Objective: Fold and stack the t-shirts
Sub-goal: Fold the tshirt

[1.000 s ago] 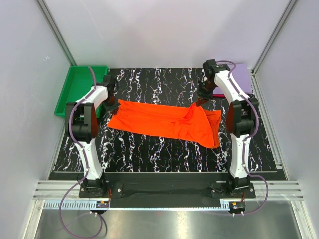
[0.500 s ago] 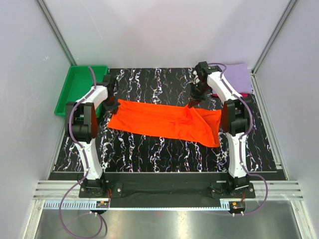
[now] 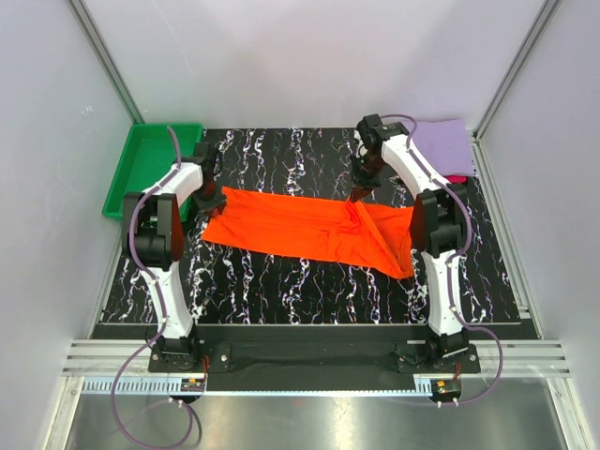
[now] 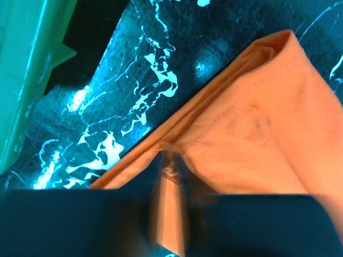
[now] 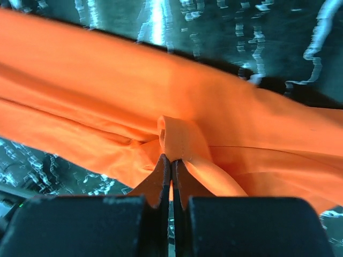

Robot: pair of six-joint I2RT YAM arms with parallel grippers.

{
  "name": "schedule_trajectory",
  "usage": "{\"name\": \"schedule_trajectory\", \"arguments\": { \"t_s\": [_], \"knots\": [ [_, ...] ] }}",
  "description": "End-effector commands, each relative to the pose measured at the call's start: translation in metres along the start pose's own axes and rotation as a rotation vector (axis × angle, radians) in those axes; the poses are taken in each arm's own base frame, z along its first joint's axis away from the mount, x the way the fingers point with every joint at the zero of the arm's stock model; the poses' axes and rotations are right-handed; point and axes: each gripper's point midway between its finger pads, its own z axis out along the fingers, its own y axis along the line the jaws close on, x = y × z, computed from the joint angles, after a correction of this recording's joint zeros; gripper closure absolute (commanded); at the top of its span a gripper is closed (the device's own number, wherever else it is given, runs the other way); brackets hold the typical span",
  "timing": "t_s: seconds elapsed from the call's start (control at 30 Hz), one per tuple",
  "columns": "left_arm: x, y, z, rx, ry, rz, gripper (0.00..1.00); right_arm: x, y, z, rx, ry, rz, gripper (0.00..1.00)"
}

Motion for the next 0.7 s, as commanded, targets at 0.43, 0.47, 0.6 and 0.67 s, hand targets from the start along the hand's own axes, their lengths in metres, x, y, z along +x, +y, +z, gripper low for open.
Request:
{"name": "schedule_trajectory", "arguments": {
  "t_s": [0.43, 0.47, 0.6, 0.67],
  "knots": [
    [0.002, -0.081, -0.146, 0.457, -0.325, 0.263, 0.17, -0.009, -0.031, -0.032, 0.08, -0.059, 0.039, 0.94],
    [0.017, -0.096, -0.15, 0.533, -0.316, 0.306, 0.2, -0.009, -0.03, -0.033, 0.069, -0.062, 0.044, 0.93],
    [0.081, -0.193, -0.198, 0.909, -0.37, 0.563, 0.2, -0.008, -0.029, -0.039, 0.055, -0.06, 0.071, 0.92],
    [0.101, -0.222, -0.193, 0.946, -0.379, 0.624, 0.18, -0.007, -0.029, -0.043, 0.05, -0.061, 0.084, 0.92]
  ]
}}
